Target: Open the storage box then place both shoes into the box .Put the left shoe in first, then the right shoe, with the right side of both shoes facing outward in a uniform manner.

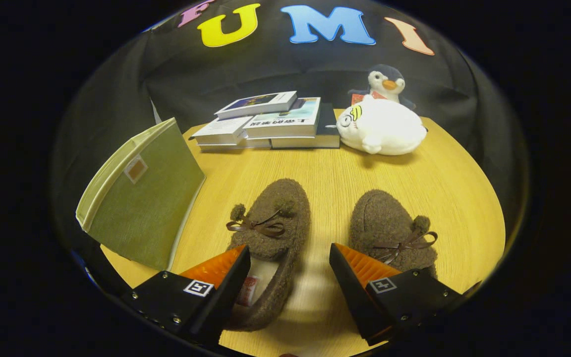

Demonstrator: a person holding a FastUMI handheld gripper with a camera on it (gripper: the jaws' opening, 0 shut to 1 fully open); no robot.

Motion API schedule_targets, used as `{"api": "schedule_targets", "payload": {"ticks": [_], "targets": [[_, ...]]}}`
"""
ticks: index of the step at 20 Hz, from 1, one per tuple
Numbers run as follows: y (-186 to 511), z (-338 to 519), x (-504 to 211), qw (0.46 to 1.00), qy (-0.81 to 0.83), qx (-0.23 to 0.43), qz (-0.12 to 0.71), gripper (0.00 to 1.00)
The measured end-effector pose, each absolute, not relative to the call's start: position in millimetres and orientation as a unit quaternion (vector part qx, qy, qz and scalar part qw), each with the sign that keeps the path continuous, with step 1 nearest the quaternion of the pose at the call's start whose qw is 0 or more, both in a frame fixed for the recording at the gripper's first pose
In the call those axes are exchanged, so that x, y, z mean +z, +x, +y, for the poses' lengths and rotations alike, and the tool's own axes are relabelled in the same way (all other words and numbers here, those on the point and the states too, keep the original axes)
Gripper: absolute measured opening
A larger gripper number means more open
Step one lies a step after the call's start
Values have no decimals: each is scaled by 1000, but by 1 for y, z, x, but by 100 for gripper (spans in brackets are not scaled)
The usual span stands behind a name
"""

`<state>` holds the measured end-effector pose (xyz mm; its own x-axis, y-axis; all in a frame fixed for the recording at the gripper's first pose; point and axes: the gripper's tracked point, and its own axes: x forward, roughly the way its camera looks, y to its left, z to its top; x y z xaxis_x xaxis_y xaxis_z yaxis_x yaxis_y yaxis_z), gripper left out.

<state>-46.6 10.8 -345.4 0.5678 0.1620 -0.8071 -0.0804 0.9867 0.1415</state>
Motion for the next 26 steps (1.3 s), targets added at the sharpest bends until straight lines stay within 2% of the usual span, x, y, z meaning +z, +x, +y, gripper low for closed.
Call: {"api": "schedule_targets", "payload": {"ticks": [4,6,8,10,12,13,14,19,26], "targets": [[-43,14,-356,875,63,60,477,98],[-44,18,-360,870,67,61,484,87],[-47,19,-362,868,61,58,489,81],[-49,22,-363,865,71,49,494,40],[-49,23,-364,861,85,34,500,28],[-46,12,-361,864,83,14,497,28],[-44,11,-363,861,105,6,498,3],[-44,13,-349,847,156,-23,508,2],[-28,28,-295,850,205,-15,485,2]]}}
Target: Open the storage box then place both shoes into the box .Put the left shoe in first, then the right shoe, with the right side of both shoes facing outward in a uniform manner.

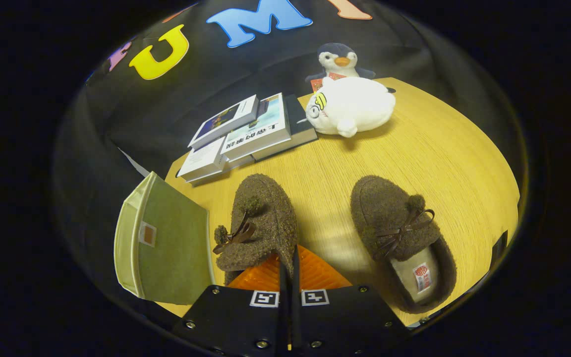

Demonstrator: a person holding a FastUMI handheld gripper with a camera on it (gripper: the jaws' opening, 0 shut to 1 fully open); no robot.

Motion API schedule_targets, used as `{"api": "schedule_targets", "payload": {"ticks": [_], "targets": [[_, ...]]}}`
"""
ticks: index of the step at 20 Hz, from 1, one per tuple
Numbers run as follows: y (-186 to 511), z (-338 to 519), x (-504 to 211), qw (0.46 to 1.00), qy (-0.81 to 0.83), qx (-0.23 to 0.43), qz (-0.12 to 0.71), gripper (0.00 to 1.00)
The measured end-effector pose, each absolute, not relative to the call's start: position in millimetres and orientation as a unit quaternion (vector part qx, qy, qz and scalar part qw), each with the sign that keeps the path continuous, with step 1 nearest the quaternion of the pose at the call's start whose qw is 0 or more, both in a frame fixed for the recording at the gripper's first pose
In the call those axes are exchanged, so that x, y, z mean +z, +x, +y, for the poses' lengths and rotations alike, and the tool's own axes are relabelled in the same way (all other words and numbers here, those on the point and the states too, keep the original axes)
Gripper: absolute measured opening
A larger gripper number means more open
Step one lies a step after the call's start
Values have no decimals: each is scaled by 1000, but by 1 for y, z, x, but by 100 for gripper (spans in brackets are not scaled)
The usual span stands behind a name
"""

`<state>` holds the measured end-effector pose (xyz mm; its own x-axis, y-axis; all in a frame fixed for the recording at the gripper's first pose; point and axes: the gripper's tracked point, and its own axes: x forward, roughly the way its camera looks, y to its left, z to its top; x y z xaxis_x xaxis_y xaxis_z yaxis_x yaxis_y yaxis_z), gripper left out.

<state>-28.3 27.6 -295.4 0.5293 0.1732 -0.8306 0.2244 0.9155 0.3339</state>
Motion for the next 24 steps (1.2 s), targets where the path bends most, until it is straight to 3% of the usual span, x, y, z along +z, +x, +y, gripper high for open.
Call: {"api": "schedule_targets", "payload": {"ticks": [13,24], "targets": [[5,98,-203,859,231,23,457,2],[29,202,-170,858,247,81,443,2]]}}
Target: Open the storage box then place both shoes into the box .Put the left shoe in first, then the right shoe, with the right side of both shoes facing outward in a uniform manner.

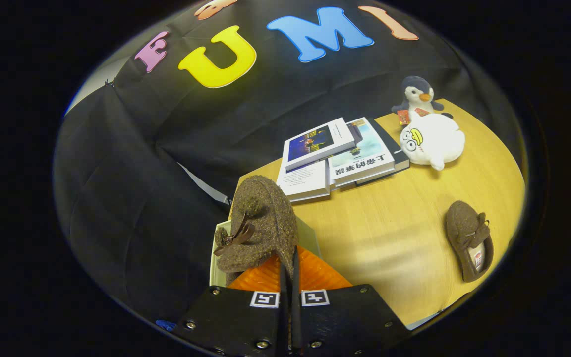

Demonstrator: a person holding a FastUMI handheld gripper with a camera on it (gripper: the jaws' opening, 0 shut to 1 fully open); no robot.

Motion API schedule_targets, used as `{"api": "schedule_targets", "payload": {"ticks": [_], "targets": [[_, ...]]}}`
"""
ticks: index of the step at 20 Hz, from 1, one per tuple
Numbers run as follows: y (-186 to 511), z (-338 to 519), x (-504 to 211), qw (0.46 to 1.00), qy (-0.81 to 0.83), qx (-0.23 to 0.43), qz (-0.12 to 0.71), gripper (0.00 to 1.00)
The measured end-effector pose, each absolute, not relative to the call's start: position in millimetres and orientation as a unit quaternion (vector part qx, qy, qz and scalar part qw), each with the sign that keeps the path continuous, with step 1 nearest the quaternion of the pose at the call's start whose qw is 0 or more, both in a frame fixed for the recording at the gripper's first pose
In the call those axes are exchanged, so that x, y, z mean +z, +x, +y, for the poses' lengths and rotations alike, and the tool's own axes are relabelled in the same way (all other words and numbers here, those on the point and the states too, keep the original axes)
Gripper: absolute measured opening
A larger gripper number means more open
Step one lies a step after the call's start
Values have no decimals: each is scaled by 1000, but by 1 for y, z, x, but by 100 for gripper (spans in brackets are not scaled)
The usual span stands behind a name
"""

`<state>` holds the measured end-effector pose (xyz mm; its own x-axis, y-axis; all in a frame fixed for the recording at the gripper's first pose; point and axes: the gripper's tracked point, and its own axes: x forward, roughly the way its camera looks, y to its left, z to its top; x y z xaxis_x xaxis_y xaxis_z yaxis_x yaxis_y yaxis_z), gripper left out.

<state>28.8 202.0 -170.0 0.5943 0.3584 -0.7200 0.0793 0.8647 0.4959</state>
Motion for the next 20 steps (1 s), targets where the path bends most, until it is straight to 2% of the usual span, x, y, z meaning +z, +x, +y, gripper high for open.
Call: {"api": "schedule_targets", "payload": {"ticks": [7,20], "targets": [[31,269,-200,843,246,103,468,2],[17,342,-282,816,246,92,516,2]]}}
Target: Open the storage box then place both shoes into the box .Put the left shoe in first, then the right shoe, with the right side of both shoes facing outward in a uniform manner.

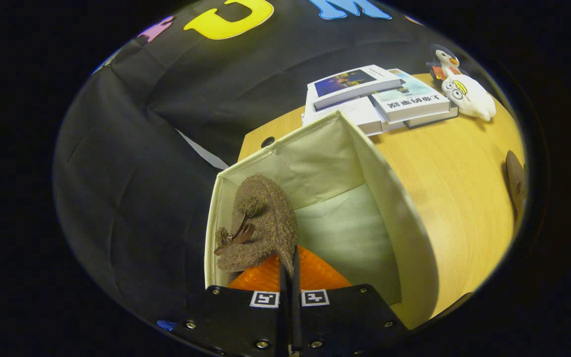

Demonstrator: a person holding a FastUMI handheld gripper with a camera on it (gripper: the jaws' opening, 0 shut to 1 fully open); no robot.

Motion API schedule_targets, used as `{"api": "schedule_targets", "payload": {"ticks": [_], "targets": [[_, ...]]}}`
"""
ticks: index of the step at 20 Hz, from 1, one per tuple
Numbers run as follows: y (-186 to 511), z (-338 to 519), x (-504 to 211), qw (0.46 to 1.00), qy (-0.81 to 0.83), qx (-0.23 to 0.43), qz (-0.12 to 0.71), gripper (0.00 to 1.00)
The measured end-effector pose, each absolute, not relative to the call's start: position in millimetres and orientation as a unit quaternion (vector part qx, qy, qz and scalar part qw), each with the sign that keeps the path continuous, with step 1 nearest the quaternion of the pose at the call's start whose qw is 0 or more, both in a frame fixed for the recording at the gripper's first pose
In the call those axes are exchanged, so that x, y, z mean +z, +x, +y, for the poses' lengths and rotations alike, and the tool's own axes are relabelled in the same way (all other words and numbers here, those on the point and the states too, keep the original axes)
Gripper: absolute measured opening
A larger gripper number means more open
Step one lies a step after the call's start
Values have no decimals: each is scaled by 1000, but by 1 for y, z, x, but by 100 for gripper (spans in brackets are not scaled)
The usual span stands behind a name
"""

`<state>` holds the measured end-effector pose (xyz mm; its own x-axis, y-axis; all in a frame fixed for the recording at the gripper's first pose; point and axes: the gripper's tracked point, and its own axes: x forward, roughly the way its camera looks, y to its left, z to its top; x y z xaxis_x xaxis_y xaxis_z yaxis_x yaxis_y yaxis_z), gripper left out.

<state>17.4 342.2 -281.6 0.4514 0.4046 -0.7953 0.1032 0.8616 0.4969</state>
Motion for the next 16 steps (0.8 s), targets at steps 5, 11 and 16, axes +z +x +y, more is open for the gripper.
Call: {"api": "schedule_targets", "payload": {"ticks": [5,11,16], "targets": [[12,355,-285,807,246,122,523,20],[8,352,-245,816,249,197,484,96],[13,310,-200,848,219,220,430,97]]}}
